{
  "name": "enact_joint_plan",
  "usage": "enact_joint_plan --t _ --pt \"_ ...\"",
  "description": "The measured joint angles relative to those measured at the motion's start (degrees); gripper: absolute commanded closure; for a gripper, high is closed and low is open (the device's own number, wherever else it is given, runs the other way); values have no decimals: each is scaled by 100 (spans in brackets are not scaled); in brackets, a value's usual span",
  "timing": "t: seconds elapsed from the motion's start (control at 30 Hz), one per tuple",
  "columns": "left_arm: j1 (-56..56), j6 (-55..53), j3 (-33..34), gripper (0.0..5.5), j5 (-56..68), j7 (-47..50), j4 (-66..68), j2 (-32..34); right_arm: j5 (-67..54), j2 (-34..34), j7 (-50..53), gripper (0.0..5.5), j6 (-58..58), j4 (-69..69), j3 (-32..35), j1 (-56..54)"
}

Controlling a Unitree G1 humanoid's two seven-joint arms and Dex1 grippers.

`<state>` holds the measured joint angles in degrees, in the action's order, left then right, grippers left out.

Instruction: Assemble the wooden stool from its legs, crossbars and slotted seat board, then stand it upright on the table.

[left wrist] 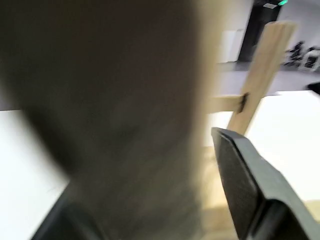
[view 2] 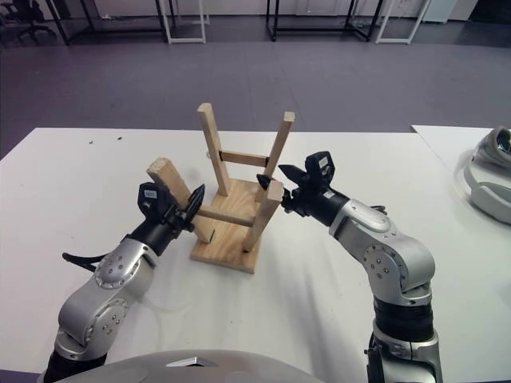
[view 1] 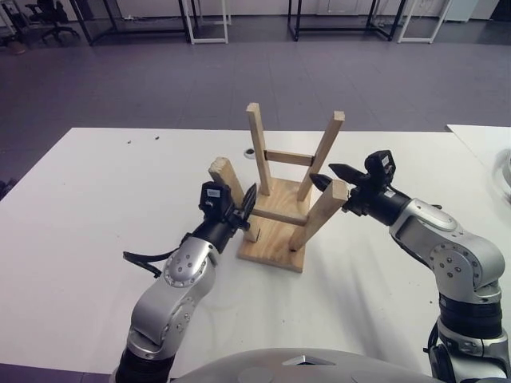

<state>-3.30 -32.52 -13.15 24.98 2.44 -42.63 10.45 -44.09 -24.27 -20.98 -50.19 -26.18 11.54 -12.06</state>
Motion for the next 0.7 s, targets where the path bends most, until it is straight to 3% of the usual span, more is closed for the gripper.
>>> enact_joint_plan --t 0.1,0.2,0.43,0.53,0.63,0.7 --pt "-180 69 144 293 822 -619 -614 36 -380 -67 83 203 86 241 776 -334" --pt "111 -91 743 293 1979 -691 -1041 171 -1229 -347 118 203 29 229 1519 -633" --pt "2830 -353 2484 293 3508 -584 -277 1517 -3154 -1278 126 203 -75 -137 2032 -1477" --pt "2614 -515 2085 293 3266 -707 61 1579 -3490 -1331 70 203 -66 -188 1953 -1167" --pt "1565 -374 895 293 2051 -1058 790 1592 -2564 -1311 -692 203 162 -161 1075 572" --pt "952 45 19 293 1099 -1230 1231 1590 -1826 -1455 -1023 203 1010 -220 692 731"
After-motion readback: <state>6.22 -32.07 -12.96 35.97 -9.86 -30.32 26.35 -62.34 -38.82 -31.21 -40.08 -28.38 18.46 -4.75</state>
